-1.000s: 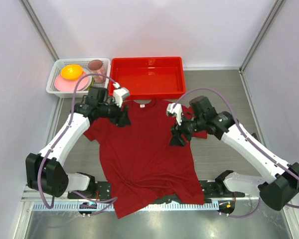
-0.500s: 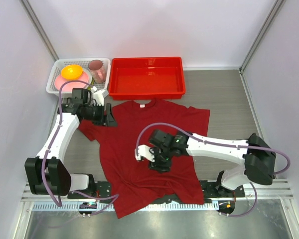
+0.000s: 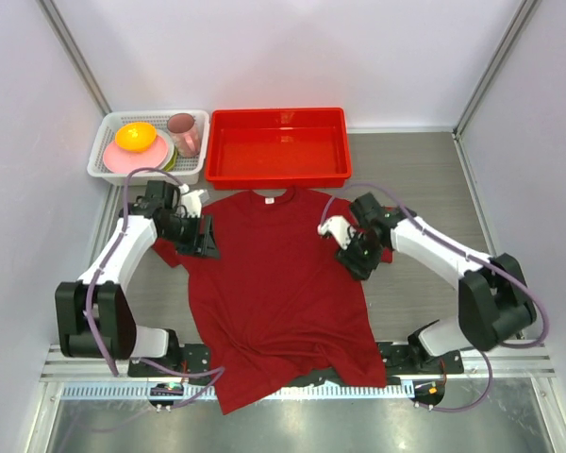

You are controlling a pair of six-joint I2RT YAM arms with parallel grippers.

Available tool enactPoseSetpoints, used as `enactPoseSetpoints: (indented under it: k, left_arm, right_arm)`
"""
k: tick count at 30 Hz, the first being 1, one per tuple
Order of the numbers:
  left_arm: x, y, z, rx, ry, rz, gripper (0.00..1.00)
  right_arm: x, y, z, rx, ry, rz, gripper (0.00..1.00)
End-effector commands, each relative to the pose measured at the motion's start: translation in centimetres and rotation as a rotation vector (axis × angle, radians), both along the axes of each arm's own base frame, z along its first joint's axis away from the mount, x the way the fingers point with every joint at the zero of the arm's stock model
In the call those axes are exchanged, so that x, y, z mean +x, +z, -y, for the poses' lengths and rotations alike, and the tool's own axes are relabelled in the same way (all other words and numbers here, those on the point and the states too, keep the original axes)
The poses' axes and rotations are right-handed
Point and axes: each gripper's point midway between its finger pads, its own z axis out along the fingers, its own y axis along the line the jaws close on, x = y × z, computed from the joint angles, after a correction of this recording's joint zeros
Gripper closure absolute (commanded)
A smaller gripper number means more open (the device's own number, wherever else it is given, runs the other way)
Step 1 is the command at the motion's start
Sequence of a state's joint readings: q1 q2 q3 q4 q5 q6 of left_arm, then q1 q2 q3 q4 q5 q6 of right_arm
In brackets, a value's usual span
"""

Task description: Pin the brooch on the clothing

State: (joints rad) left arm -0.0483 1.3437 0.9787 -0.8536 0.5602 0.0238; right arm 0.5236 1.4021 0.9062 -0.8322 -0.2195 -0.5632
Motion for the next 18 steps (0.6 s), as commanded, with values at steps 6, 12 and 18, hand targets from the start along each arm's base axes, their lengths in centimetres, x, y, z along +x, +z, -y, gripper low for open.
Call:
enactPoseSetpoints:
  k: [6, 12, 18]
  left_arm:
    - [4.7, -1.7, -4.7, 0.094, 0.114, -0.039, 0.47]
    - [6.3, -3.8, -8.0, 0.144, 0.202, -0.069, 0.48]
    - [6.5, -6.4, -12.0, 0.222, 0.237, -0.107, 0.5]
  right_arm:
    - [11.3, -0.1, 4.1, 0.095, -0.355, -0.001, 0.49]
    - [12.4, -3.2, 7.5, 0.019, -0.437, -0.065, 0.49]
    - [13.1, -6.2, 12.2, -0.106, -0.477, -0.092, 0.51]
